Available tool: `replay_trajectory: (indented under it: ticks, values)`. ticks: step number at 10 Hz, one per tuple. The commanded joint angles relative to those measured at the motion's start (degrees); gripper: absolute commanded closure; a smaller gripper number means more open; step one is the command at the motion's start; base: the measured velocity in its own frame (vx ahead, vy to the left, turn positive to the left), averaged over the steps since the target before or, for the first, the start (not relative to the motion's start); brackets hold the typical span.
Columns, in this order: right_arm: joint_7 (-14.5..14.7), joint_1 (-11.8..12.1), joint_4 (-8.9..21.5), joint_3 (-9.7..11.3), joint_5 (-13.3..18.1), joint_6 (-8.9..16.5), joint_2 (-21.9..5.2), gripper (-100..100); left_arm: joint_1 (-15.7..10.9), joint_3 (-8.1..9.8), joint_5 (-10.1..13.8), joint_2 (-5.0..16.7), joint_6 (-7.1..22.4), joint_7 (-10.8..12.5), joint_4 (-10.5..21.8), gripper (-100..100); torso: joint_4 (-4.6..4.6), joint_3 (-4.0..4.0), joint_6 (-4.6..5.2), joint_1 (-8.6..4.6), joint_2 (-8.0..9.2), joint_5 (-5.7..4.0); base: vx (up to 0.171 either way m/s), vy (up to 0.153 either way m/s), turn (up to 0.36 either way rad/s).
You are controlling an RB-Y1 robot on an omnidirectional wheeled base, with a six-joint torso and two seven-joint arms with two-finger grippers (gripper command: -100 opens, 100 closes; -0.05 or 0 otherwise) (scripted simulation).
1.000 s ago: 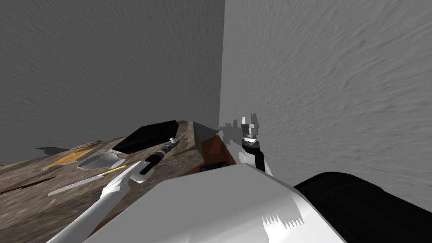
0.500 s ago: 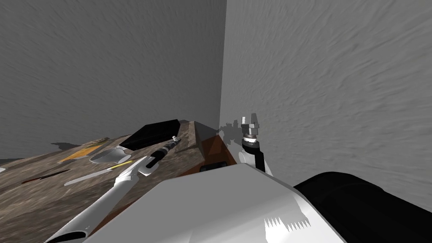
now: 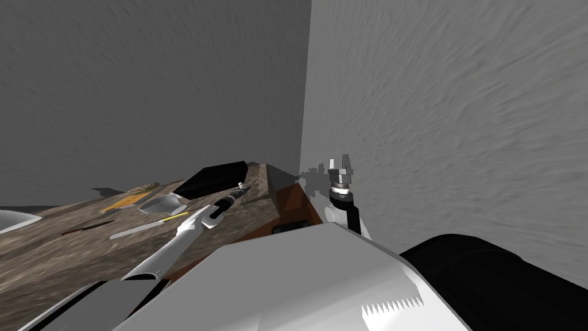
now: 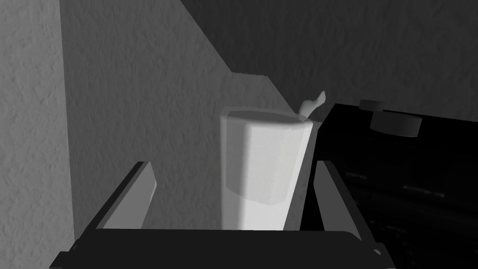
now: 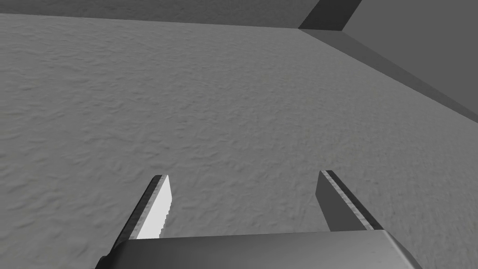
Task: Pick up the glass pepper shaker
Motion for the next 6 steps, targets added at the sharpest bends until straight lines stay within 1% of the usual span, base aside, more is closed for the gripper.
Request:
replay_trajectory:
  ticks: [1,2,3,4,5,6]
  values:
    - [0.0,0.0,0.0,0.0,0.0,0.0,0.0,0,-2.9,-1.24,0.4,0.0,-0.1,-0.1,2.9,-100,0.0,0.0,0.0,0.0,0.0,0.0,-0.055,0.005,0.035]
    - [0.0,0.0,0.0,0.0,0.0,0.0,0.0,0,-4.0,-1.24,0.4,0.0,-0.1,-0.1,2.9,-100,0.01,0.01,0.02,-0.03,0.0,-0.01,-0.027,-0.006,-0.008]
    - [0.0,0.0,0.0,0.0,0.0,0.0,0.0,0,-5.9,-3.69,1.0,-0.6,-0.9,-0.7,5.0,-100,0.0,-0.03,0.02,-0.07,-0.07,-0.03,-0.043,0.001,0.066]
    - [0.0,0.0,0.0,0.0,0.0,0.0,0.0,0,-7.0,-3.69,1.0,-0.6,-0.9,-0.7,5.7,-100,-0.01,-0.02,0.0,-0.05,-0.04,-0.01,-0.05,0.004,0.046]
    - [0.0,0.0,0.0,0.0,0.0,0.0,0.0,0,-8.6,-3.69,1.0,-0.6,-0.9,-0.7,7.1,-100,0.0,-0.01,0.01,-0.04,-0.02,-0.02,-0.024,0.001,-0.002]
    - [0.0,0.0,0.0,0.0,0.0,0.0,0.0,0,-10.4,-6.14,1.7,-1.2,-1.7,-1.3,9.0,-100,-0.01,-0.04,0.02,-0.05,-0.09,-0.02,-0.041,0.006,0.062]
